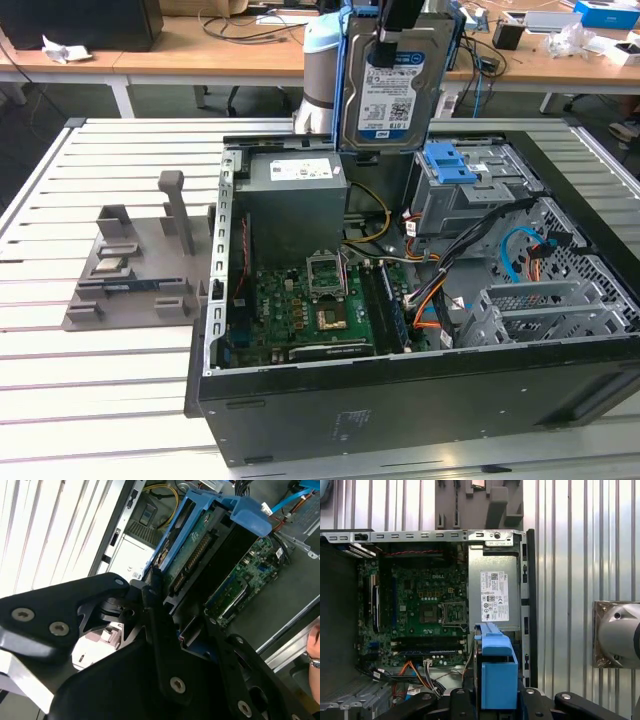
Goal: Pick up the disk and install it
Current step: 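Pick up the disk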
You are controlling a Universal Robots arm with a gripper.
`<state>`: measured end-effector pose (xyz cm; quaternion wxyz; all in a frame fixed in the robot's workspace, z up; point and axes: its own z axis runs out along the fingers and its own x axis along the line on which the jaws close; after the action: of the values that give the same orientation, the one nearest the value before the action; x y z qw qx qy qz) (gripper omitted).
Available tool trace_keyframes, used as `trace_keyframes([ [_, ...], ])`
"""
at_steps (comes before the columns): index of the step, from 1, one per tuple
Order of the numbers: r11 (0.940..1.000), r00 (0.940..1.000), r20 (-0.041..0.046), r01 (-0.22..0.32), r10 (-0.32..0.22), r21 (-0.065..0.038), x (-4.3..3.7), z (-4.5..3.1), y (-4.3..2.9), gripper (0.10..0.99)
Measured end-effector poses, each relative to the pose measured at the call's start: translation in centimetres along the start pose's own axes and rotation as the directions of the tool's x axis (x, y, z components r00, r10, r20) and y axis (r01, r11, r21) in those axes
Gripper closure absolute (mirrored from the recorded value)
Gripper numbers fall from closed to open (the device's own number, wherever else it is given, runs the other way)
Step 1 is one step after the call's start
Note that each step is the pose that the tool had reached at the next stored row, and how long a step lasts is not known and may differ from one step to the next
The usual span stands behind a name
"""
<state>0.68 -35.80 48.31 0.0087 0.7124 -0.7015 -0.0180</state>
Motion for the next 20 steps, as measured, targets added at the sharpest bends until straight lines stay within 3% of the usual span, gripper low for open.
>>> trace_keyframes([
  [3,1.0000,1.0000,0.0000,0.000,0.000,0.000,0.96,0.03,0.01,0.722],
  [20,1.0000,1.0000,-0.0001,0.000,0.000,0.000,3.64,0.13,0.05,0.722],
])
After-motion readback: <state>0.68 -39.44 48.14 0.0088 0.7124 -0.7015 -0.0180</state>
